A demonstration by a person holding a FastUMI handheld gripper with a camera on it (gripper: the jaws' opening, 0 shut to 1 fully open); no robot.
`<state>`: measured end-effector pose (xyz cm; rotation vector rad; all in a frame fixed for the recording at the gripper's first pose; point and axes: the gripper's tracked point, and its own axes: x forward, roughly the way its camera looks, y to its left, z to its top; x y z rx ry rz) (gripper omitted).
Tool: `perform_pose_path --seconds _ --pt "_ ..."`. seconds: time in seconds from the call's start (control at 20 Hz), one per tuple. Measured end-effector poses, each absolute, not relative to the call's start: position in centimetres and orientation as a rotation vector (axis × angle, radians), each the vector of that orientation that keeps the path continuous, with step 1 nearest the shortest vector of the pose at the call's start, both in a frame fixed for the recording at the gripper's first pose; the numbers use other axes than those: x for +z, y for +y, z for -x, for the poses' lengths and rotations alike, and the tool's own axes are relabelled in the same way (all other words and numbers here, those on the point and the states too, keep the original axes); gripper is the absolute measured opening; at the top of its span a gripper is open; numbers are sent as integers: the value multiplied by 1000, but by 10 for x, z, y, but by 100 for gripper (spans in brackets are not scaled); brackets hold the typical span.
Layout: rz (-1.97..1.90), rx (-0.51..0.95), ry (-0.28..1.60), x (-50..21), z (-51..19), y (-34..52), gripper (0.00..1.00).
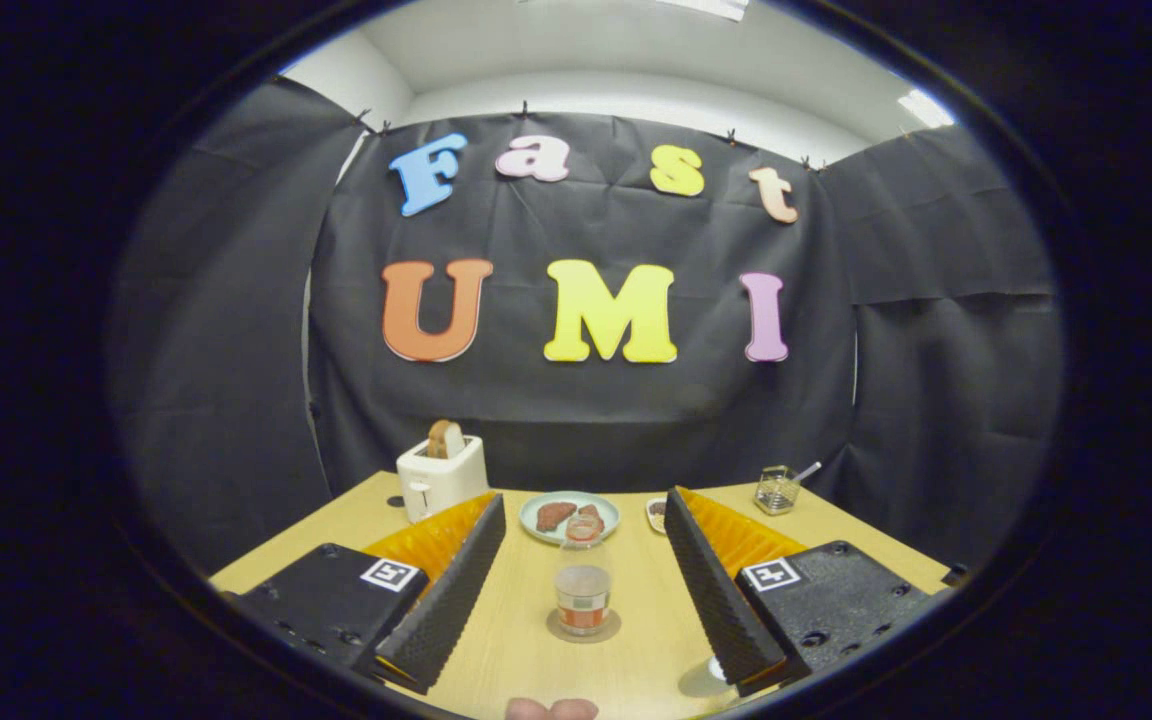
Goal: Take the bottle from table, then pour the juice into the cup, finally place the bottle on the coaster
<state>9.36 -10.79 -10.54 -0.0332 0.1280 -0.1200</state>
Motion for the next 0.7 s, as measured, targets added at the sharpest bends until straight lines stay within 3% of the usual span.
perform_pose_path --seconds 0.35,0.7 --pt "-22 -120 56 -20 -8 -93 100" --pt "-16 -87 51 -1 53 -75 100"
